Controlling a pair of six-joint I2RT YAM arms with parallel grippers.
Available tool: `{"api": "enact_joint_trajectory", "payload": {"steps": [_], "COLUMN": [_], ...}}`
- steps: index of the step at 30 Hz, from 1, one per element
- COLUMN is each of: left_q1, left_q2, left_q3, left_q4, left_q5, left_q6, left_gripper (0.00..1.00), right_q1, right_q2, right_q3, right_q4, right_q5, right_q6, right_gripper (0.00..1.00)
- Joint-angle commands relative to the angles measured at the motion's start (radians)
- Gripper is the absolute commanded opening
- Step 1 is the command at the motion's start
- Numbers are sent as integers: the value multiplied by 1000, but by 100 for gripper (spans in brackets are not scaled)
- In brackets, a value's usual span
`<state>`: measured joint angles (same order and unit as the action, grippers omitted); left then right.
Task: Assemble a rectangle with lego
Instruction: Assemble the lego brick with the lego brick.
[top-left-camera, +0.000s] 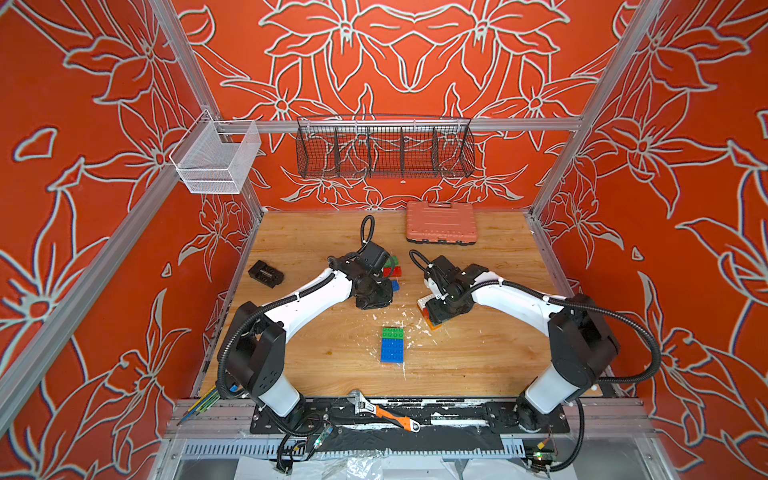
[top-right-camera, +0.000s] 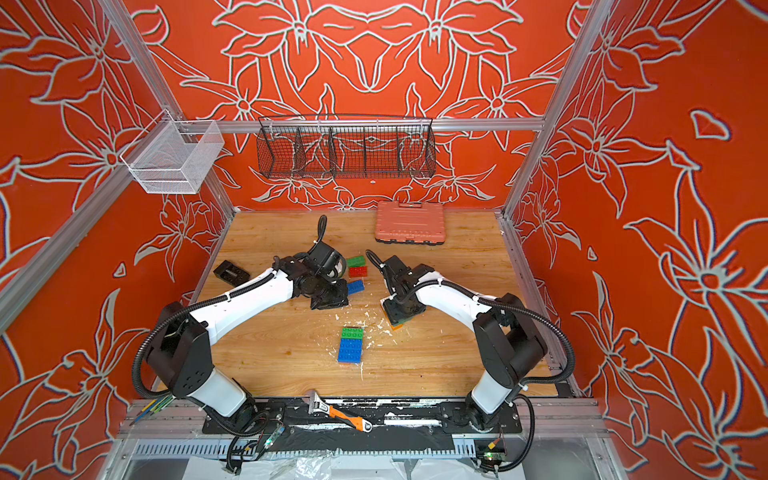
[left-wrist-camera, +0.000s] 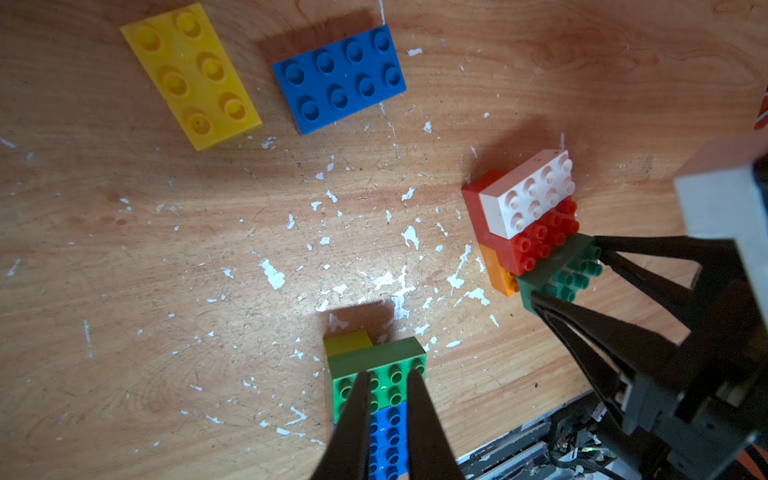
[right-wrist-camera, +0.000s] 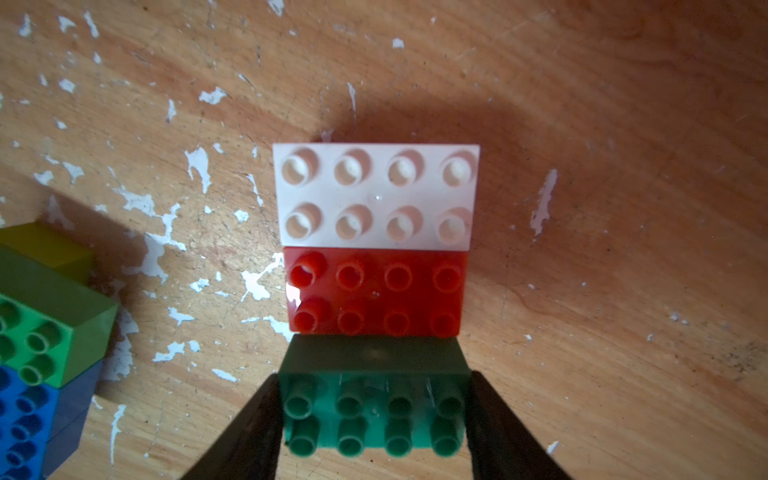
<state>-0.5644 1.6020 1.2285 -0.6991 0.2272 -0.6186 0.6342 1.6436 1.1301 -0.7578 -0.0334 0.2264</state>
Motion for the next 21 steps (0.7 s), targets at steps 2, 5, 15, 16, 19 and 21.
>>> {"api": "enact_joint_trajectory", "payload": {"steps": [2,5,15,16,19,21], "left_q1": [-6,-6,-6,-6,-6,-6], "left_q2": [3,3,4,4,6,7], "left_q3": [-6,-4,0,0,2,2], "left_q4": [-11,-13,-16,-16,-16,-14], "left_q5": [4,4,2,0,2,2], "left_q6": [-5,-6,-1,0,0,0], "left_gripper": [16,16,16,16,16,16], "right_q1": [-3,-3,-3,-3,-3,-2], "right_q2": [21,33,62,65,78,81], "right_q3": [28,29,34,34,39,34], "right_q4": [-11,-7,3,3,-10,-11], "right_q5": [21,20,11,14,28,31], "right_q6": [14,14,14,15,14,13], "right_gripper": [36,36,36,36,36,36]}}
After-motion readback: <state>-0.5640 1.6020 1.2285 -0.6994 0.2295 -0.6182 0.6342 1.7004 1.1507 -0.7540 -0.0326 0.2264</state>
